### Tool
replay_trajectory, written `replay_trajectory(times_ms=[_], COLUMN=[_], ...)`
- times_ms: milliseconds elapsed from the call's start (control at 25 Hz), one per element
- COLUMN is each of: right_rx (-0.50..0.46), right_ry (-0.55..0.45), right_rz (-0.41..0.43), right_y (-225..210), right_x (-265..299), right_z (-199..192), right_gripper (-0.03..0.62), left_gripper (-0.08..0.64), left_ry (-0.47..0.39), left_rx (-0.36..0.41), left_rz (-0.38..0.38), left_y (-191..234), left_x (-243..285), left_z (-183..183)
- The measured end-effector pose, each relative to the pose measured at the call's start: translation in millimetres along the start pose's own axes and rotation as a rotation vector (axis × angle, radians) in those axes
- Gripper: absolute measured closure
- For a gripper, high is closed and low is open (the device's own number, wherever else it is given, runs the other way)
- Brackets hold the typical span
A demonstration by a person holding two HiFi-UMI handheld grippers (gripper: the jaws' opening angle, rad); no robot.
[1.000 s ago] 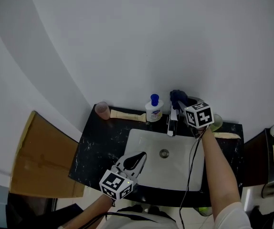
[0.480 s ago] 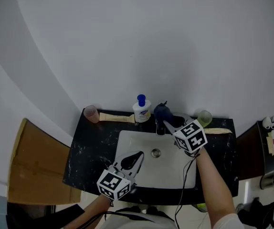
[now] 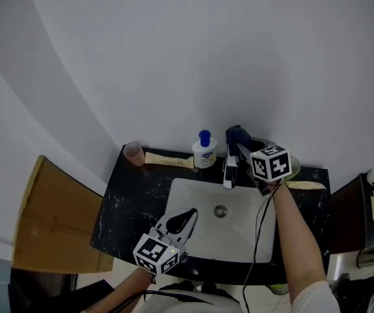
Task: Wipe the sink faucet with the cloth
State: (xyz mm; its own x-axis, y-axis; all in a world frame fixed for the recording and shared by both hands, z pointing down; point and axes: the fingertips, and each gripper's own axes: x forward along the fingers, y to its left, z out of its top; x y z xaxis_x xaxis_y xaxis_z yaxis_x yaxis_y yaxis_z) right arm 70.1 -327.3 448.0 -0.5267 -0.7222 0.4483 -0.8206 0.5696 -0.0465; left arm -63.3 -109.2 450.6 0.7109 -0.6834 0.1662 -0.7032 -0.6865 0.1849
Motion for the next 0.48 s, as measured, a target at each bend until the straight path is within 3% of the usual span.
replay_trajectory(times_ms=[240, 480], right_rx=[-0.025, -0.086], right_ry=[-0.009, -0.094], right_rz=[-0.061, -0.087], right_y=[-17.8, -4.3], right_x=[12.8, -9.1], right_z=[10.1, 8.7], right_gripper=[0.508, 0.508], left_gripper=[0.558, 0.558], left_ry=[0.002, 0.0], left_rx=[-0.006, -0.004], left_rz=[0.027, 0.015], left_y=[5.7, 3.3], left_x=[-5.1, -3.2], left_z=[-1.9, -1.1])
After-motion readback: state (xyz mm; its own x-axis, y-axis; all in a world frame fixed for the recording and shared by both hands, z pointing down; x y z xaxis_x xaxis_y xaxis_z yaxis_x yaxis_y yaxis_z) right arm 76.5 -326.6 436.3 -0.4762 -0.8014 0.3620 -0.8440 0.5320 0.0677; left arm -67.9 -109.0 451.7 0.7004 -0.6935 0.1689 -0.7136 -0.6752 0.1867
